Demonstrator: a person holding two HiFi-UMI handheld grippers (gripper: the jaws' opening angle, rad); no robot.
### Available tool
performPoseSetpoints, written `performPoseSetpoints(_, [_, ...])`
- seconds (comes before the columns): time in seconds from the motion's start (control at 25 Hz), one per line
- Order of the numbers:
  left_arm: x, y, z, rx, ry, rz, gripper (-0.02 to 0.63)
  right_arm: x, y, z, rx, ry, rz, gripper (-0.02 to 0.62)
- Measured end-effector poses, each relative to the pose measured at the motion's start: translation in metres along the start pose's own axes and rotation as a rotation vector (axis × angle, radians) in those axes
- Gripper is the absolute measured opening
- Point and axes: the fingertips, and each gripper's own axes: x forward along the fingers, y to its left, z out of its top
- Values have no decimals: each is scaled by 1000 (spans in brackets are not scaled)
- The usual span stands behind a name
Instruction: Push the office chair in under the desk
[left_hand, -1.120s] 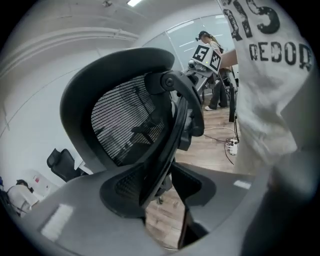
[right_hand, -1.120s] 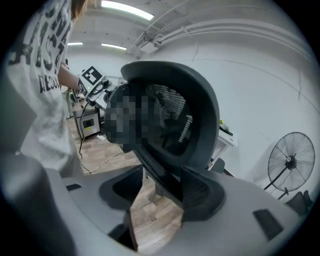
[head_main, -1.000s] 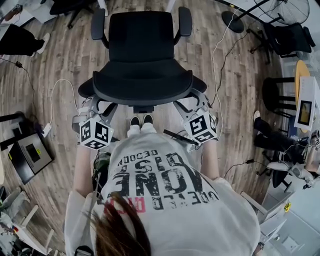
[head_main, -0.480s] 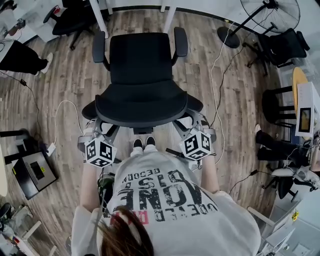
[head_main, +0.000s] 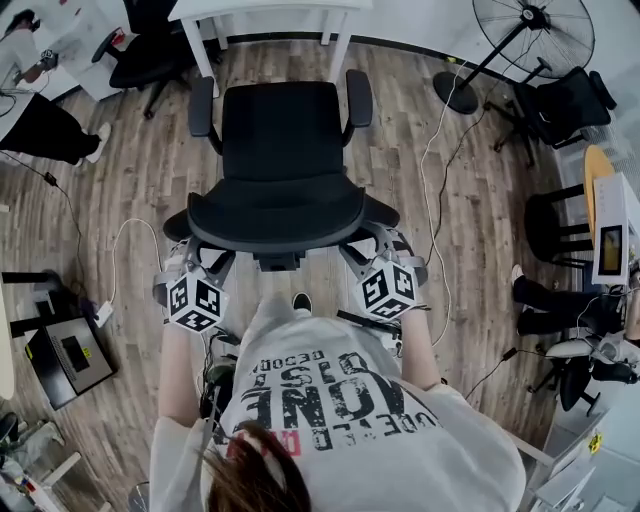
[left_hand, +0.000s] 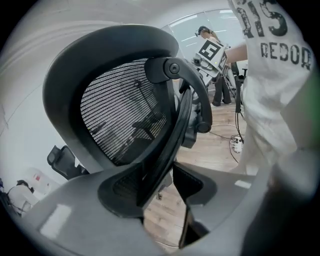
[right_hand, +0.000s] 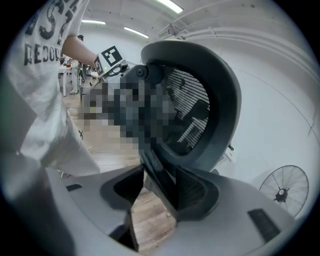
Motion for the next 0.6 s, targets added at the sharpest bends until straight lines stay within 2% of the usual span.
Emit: performPoseSetpoints(0.6, [30,37,-3,25,17,-1,199,29,-34,4,16,27,-3,207])
